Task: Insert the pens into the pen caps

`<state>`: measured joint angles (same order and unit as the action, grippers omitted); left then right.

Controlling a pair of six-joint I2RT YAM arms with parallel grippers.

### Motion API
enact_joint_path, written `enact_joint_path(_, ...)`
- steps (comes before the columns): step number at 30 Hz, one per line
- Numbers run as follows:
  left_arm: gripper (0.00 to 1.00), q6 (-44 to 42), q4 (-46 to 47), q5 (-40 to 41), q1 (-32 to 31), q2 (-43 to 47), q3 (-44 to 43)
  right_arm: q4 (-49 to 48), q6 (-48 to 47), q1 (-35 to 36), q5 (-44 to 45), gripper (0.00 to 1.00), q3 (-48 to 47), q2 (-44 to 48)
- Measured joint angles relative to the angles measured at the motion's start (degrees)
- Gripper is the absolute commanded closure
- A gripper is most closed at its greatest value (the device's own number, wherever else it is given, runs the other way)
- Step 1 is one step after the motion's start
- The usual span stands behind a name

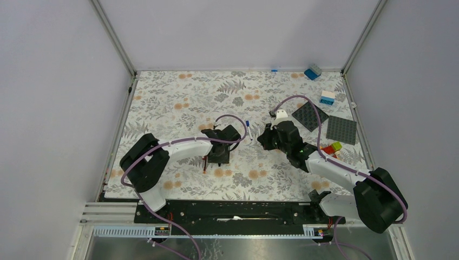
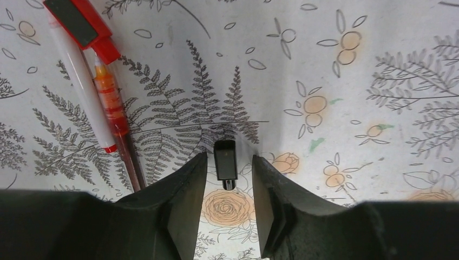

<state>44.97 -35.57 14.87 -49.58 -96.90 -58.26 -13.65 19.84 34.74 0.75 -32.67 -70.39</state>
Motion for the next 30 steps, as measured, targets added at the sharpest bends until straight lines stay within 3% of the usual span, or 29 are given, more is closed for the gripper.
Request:
enact_joint_path(23, 0.7, 0.07, -1.84, 0.11, 0.0, -1.7, -1.42, -0.37, 0.15, -0.31, -0.35, 1.0, 0.5, 0.04)
enact_joint_path(30, 0.79, 0.11, -1.84, 0.17, -0.04, -1.86, -1.62, -0.37, 0.17, -0.33, -0.35, 1.0, 0.5, 0.04)
